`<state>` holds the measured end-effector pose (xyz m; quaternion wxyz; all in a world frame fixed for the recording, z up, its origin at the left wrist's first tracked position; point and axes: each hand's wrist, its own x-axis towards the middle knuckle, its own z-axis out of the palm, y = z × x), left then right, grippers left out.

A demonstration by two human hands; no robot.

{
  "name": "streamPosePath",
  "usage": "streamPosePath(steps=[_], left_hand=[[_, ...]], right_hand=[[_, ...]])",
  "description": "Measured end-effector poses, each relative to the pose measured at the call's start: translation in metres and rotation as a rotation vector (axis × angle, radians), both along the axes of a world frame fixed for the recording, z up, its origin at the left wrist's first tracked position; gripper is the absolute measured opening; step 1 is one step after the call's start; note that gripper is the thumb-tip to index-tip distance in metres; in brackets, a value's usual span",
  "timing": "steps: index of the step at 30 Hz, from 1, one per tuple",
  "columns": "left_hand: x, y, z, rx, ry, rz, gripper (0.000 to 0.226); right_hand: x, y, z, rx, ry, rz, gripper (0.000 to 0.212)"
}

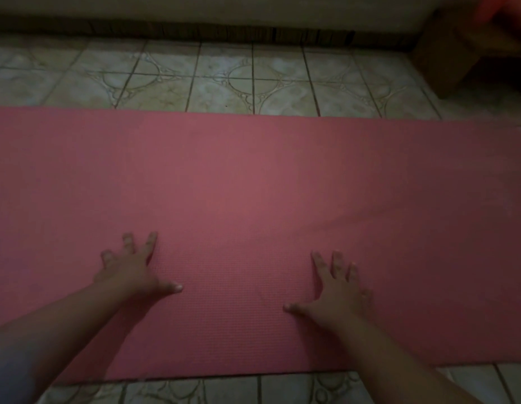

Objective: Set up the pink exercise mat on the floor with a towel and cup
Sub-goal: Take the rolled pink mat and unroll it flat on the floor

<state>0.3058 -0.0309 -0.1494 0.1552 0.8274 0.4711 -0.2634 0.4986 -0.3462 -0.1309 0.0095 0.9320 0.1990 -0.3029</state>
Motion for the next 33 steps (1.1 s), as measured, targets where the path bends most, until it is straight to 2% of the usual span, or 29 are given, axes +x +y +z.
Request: streamPosePath(steps=[4, 8, 13, 21, 25, 28, 30, 33], left_hand=[[0.006, 0.003, 0.004, -0.024, 0.022, -0.006, 0.143], [0.014, -0.005, 0.009, -0.022, -0.050, -0.005, 0.151], [0.041, -0.030, 0.007, -0.057, -0.075, -0.152, 0.132], [0.051, -0.040, 0.004, -0.004, -0.027, -0.201, 0.127], [0.058, -0.046, 0.007, -0.009, -0.020, -0.209, 0.125], [0.063, -0.053, 0.012, -0.013, -0.021, -0.210, 0.117], [0.067, -0.065, 0.020, -0.050, -0.045, -0.217, 0.106], [0.075, -0.094, 0.050, -0.211, -0.085, -0.268, 0.093]], right_hand=[[0.009, 0.012, 0.005, 0.000, -0.031, -0.014, 0.127], [0.029, 0.028, 0.010, 0.018, -0.059, 0.045, 0.118], [0.046, 0.034, 0.004, -0.018, 0.056, 0.044, 0.122], [0.047, 0.032, 0.000, 0.002, 0.066, 0.067, 0.119], [0.039, 0.022, -0.011, 0.030, -0.021, 0.108, 0.107], [0.020, 0.002, -0.019, 0.108, -0.099, 0.152, 0.086], [0.011, -0.018, -0.015, 0.100, -0.068, 0.177, 0.076], [0.006, -0.049, 0.017, -0.002, 0.111, 0.133, 0.070]])
